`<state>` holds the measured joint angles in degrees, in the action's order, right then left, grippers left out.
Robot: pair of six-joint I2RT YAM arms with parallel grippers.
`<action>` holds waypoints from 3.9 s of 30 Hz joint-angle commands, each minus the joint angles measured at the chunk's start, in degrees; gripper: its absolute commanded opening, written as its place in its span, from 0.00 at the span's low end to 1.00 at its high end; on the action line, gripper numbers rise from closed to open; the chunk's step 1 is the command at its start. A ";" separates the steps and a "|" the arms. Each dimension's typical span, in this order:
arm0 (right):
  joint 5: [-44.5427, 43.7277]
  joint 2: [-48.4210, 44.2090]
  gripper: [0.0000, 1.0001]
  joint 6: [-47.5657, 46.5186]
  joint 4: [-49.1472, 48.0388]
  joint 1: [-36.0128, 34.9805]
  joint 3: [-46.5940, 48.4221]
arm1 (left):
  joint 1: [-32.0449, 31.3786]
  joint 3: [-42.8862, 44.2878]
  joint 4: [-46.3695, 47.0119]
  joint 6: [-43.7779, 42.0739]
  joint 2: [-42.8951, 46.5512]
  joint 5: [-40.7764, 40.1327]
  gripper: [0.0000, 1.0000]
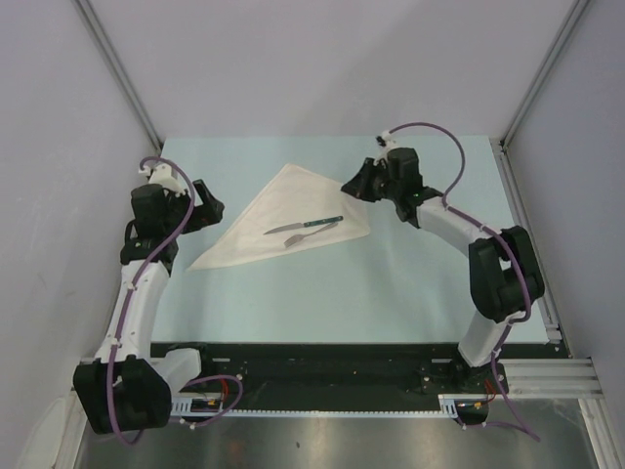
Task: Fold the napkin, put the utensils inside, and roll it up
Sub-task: Fold the napkin
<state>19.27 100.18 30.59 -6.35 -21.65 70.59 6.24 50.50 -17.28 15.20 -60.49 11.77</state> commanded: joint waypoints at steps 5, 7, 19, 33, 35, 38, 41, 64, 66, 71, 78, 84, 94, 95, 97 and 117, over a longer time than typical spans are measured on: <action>-0.55 9.49 0.00 5.44 -6.74 -10.42 6.66 | 1.84 1.97 2.16 1.50 2.22 3.17 1.00; -0.55 10.90 0.00 6.24 -7.44 -11.74 8.42 | 1.85 1.97 2.16 1.41 2.22 3.43 1.00; -0.46 17.85 0.00 8.26 -7.98 -16.85 15.19 | 2.81 2.06 1.99 1.67 2.13 5.10 1.00; 0.77 21.20 0.40 7.82 -6.83 -18.08 16.86 | 3.34 1.62 2.07 2.11 1.69 5.19 1.00; 1.65 21.02 0.55 7.21 -6.66 -18.34 17.21 | 3.25 1.27 2.25 2.64 1.34 5.02 1.00; 2.88 20.23 0.70 5.36 -5.08 -18.52 18.71 | 3.34 -0.13 3.04 4.13 1.25 4.76 1.00; 3.85 17.43 0.73 3.95 -4.11 -17.91 18.10 | 3.25 -3.56 3.57 6.59 3.18 0.90 1.00; 18.26 -5.61 0.74 2.28 -2.88 2.75 -2.03 | 5.97 -36.35 9.45 39.56 18.23 -23.46 0.67; 18.26 -6.31 0.74 2.11 -2.53 2.67 -2.12 | 7.46 -36.79 12.69 38.94 16.46 -22.24 0.65; 17.91 -6.75 0.74 1.93 -1.74 2.84 -2.82 | 11.33 -37.06 19.03 36.40 11.01 -18.63 0.61; 17.12 -6.84 0.74 1.67 -0.77 2.75 -3.79 | 13.27 -39.25 22.81 35.07 8.99 -17.48 0.56; 16.42 -6.93 0.75 1.14 0.28 2.75 -4.49 | 14.24 -39.69 26.24 33.84 6.62 -15.20 0.56; 16.33 -6.49 0.74 0.96 0.81 2.84 -4.76 | 15.03 -40.74 32.48 33.84 4.59 -13.18 0.55; 16.42 -6.32 0.75 0.88 0.73 2.84 -4.67 | 15.12 -40.66 32.66 33.93 3.89 -13.09 0.55; 16.50 -6.23 0.75 0.96 0.72 2.84 -4.67 | 15.47 -40.57 33.10 33.93 2.75 -12.48 0.55; 16.33 -6.14 0.75 0.79 0.90 2.93 -4.93 | 18.98 -38.90 37.31 35.16 -7.36 -6.94 0.36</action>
<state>35.51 95.96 32.29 -4.75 -19.00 65.58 24.10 10.83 20.23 50.61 -66.08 3.31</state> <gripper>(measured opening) 0.748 0.387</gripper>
